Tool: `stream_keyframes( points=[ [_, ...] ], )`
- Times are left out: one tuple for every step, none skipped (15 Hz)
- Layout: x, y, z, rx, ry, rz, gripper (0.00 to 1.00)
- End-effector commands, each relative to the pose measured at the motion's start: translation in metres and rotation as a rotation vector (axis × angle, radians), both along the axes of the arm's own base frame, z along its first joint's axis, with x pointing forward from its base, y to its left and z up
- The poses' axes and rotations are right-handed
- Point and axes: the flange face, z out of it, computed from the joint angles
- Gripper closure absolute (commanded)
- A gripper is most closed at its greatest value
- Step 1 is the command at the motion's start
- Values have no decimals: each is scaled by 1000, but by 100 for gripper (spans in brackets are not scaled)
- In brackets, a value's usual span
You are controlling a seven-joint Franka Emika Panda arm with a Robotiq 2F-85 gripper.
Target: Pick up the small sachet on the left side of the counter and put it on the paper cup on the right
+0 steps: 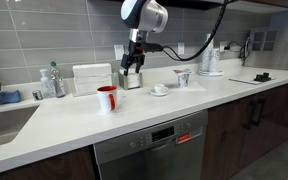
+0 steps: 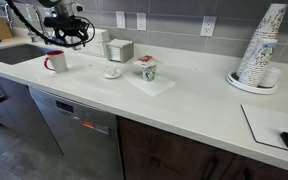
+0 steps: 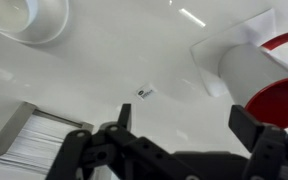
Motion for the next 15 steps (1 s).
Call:
stream_keyframes(
  points=[
    [32,14,-27,6,-20,-70,0],
    [38,16,-36,-3,-20,-82,0],
    [43,18,-43,-19,-22,-92,0],
    [47,20,-51,-34,-14,-108,0],
    [50,24,-58,-49,-3,-135,0],
    [53,28,-64,-57,4,-170,0],
    [56,32,-69,-60,19,-194,0],
    [60,39,-75,-49,25,-232,0],
    [64,44,-78,-38,37,-275,0],
    [67,49,-82,-31,43,-313,0],
    [70,54,-85,-26,50,-343,0],
    [74,57,-89,-16,53,-379,0],
    [78,60,-93,-1,62,-411,0],
    [82,61,-97,-1,68,-445,0],
    [85,62,-100,-3,63,-473,0]
  ],
)
